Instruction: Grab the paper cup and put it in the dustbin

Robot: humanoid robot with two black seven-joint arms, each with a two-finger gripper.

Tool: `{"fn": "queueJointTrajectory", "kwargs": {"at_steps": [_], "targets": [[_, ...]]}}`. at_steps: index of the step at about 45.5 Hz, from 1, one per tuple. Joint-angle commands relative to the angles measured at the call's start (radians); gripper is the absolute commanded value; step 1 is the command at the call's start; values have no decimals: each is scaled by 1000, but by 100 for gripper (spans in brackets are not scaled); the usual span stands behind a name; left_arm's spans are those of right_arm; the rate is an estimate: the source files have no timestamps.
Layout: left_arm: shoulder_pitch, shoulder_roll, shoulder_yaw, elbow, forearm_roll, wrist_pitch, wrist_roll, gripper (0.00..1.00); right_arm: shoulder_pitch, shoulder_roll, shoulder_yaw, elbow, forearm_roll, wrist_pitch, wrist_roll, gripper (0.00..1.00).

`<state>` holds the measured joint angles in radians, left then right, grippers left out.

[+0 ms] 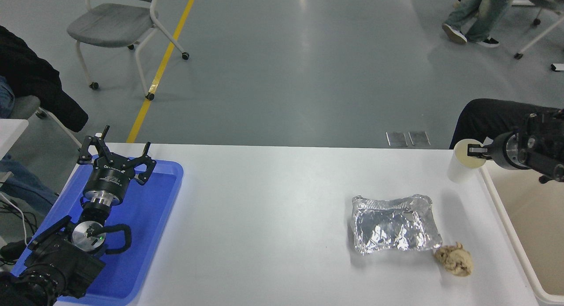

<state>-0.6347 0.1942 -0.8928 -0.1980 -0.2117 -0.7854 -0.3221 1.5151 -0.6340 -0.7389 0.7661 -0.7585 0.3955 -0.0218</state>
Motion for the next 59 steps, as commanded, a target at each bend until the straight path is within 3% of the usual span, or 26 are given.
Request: {"fn": "queueJointTrajectory", "kwargs": {"at_steps": [1, 7, 22, 32, 38, 47, 56, 59], "targets": [[0, -1, 0, 0, 0, 0, 0, 100, 312, -72, -121, 150, -22, 175, 2, 0], [0, 1, 0, 0, 0, 0, 0, 100, 441, -73, -174, 183, -24, 259, 0, 0], [0, 1, 0, 0, 0, 0, 0, 100, 511, -81, -223, 202, -39, 304, -4, 0], [0, 1, 0, 0, 0, 0, 0, 100, 464, -199, -235, 135, -153, 286, 0, 0], [0, 1, 0, 0, 0, 0, 0, 100, 340, -248, -217, 23, -154, 226, 6, 0], [0, 1, 0, 0, 0, 0, 0, 100, 73, -268, -172, -198, -144, 102, 95, 0], [0, 1, 0, 0, 0, 0, 0, 100, -196, -257, 9, -307, -140, 3, 105, 0], [0, 1, 0, 3, 0, 0, 0, 100, -338, -230, 91, -340, -140, -95, 108, 0]]}}
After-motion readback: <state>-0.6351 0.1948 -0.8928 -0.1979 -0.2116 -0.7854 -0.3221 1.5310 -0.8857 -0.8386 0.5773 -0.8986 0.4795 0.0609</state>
